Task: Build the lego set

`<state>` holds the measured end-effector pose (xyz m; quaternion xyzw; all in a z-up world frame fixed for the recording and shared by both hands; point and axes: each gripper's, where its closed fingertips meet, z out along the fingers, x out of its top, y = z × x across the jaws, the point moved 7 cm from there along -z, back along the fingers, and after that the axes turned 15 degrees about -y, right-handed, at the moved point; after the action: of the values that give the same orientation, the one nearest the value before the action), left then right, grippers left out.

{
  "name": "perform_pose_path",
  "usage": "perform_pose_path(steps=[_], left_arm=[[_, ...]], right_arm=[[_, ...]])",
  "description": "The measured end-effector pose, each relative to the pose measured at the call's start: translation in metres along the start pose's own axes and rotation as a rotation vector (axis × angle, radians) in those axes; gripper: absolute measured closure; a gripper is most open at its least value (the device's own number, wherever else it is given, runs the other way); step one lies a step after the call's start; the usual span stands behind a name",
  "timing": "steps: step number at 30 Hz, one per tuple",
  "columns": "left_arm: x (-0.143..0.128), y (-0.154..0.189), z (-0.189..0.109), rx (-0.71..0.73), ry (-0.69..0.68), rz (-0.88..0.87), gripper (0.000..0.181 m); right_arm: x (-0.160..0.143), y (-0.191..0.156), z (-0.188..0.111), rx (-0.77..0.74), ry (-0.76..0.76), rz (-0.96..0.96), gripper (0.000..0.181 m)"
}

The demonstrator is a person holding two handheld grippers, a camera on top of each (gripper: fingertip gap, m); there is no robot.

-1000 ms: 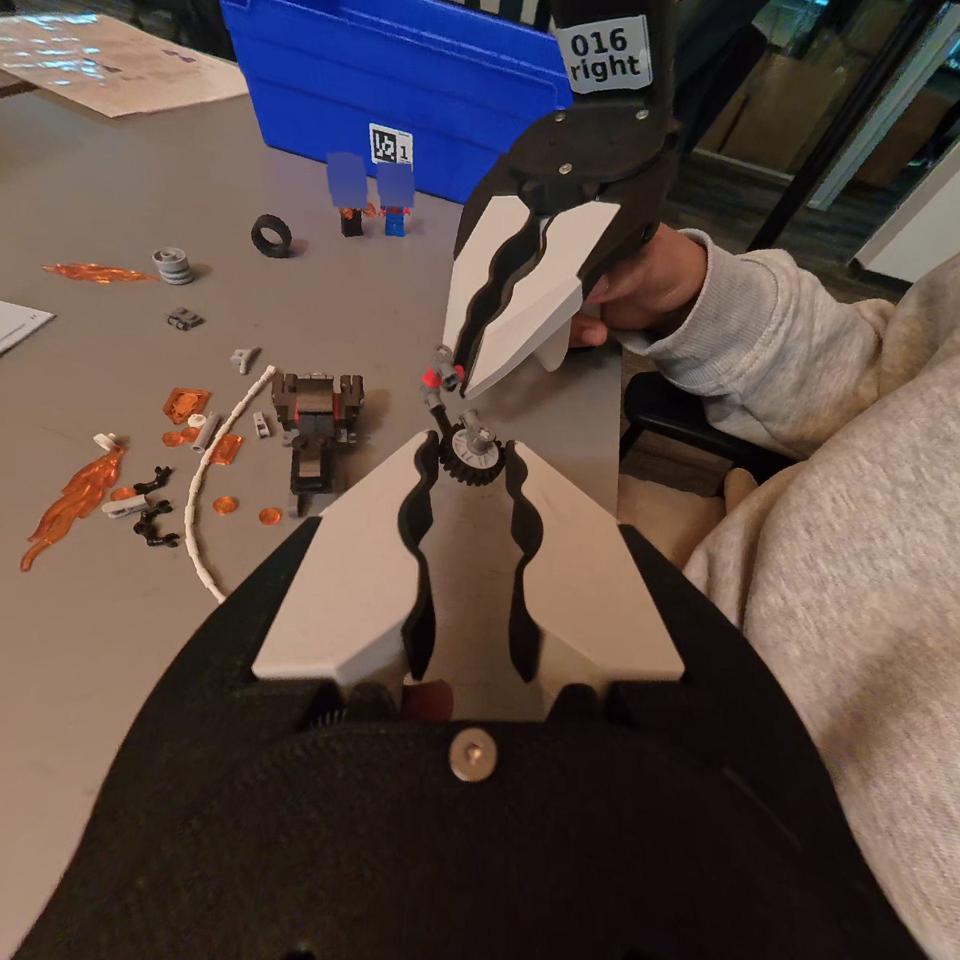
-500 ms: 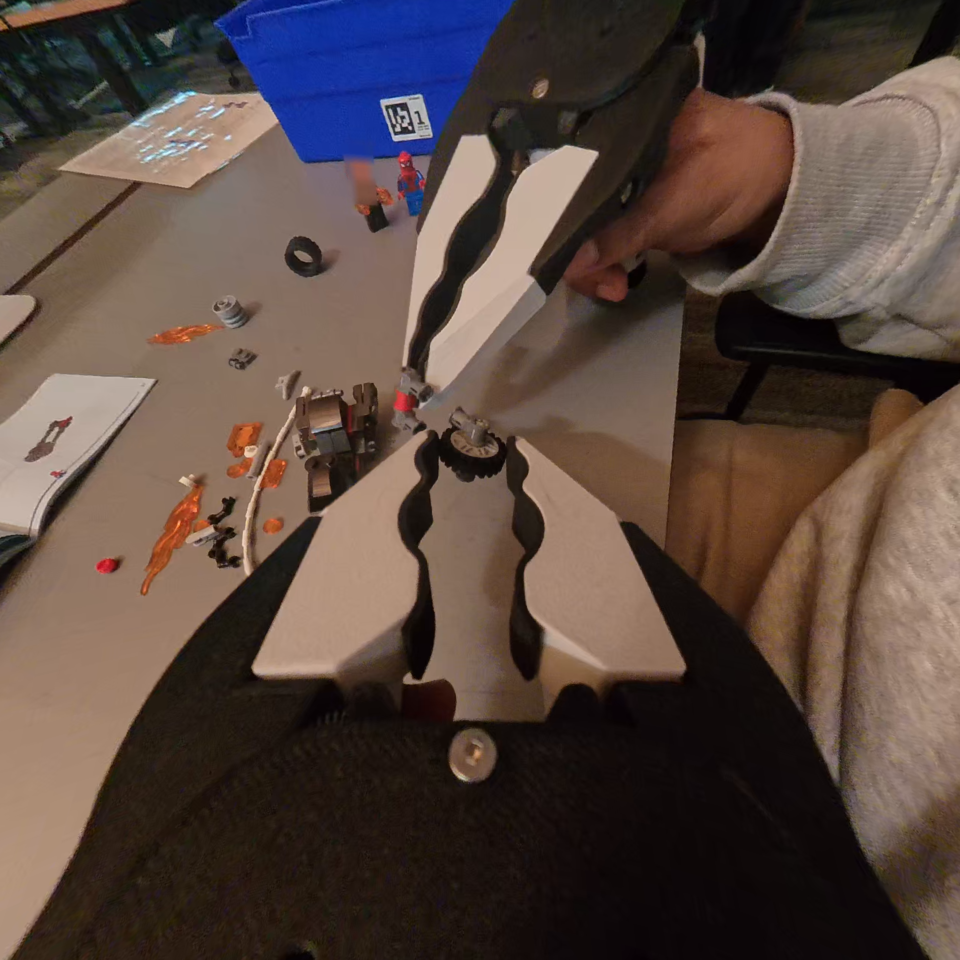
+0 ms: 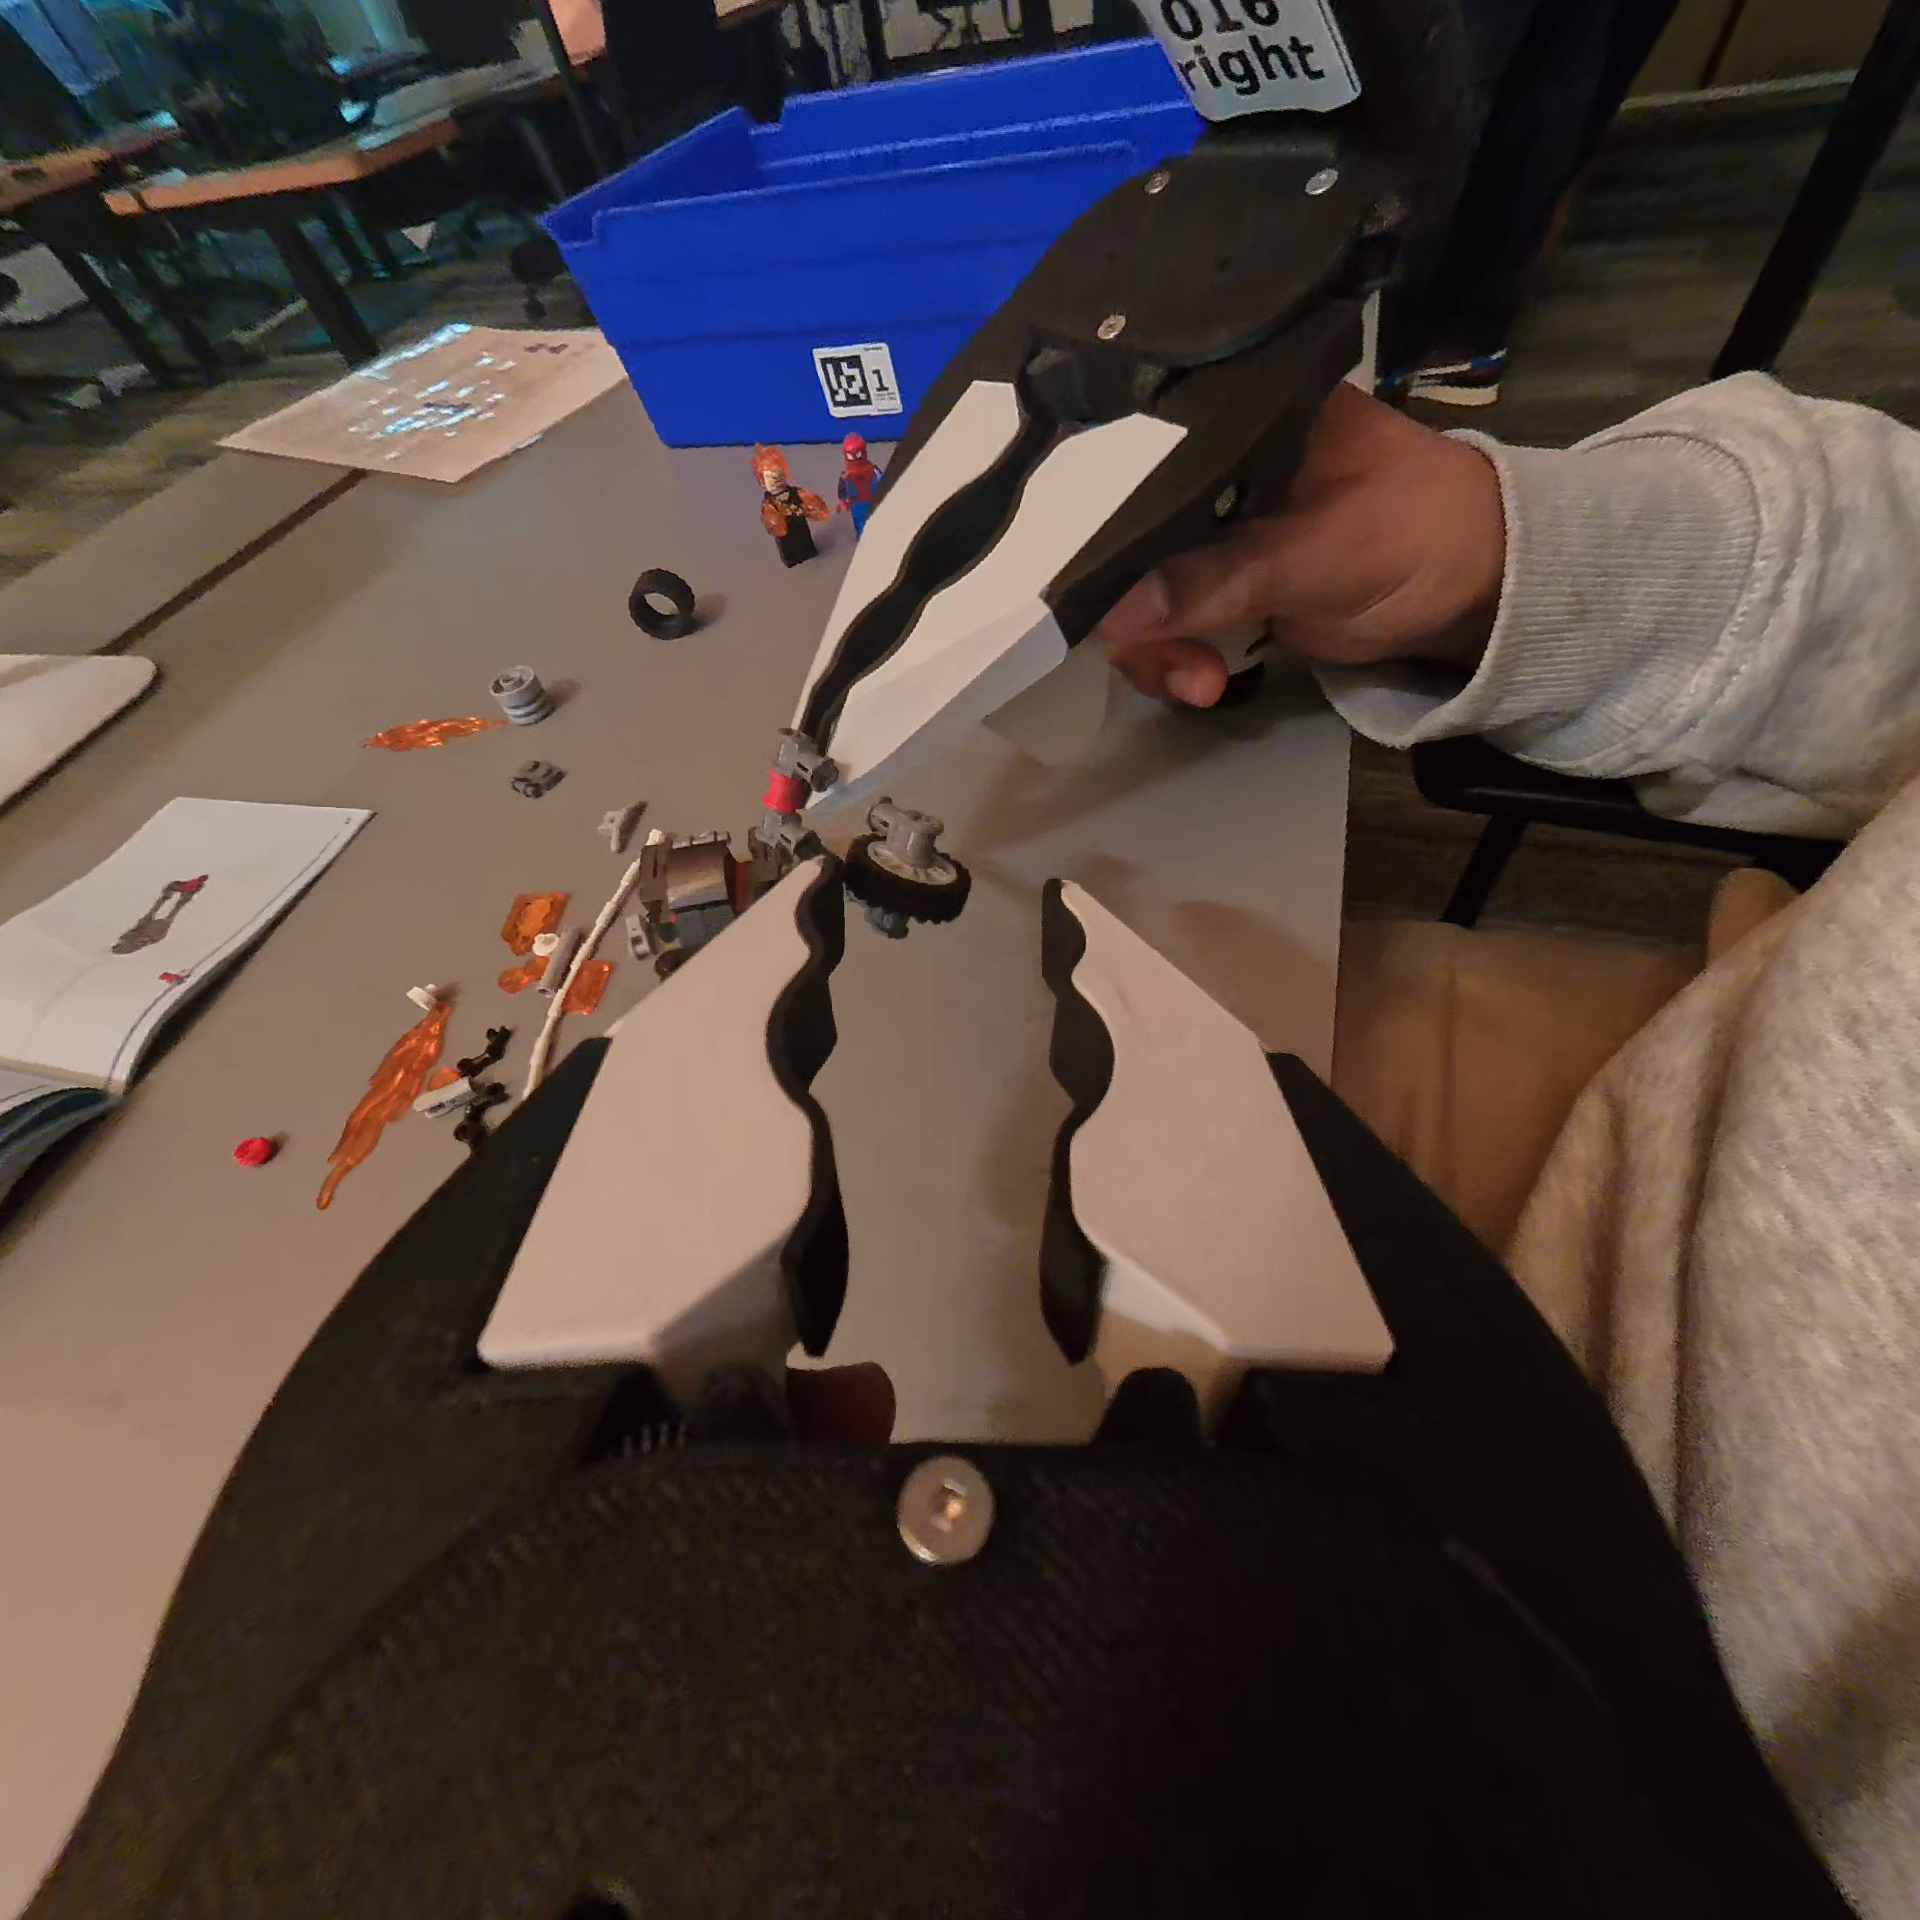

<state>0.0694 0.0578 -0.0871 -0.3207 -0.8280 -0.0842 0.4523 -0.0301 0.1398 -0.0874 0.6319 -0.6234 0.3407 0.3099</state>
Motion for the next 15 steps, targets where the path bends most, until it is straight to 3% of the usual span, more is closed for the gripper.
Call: perform_pose_path(steps=[4,7,15], left_arm=[[0.0,0.002,-0.001,-0.01,0.012,0.015,0.146],[0.001,0.01,-0.001,-0.075,0.016,0.066,0.157],[0.003,0.004,-0.006,-0.045,0.062,0.025,0.152]], right_arm=[[-0.001,0.006,-0.003,-0.032,0.007,0.03,0.178],[-0.002,0.011,-0.006,-0.041,0.019,0.051,0.179],[-0.003,0.009,-0.004,-0.047,0.003,0.031,0.178]])
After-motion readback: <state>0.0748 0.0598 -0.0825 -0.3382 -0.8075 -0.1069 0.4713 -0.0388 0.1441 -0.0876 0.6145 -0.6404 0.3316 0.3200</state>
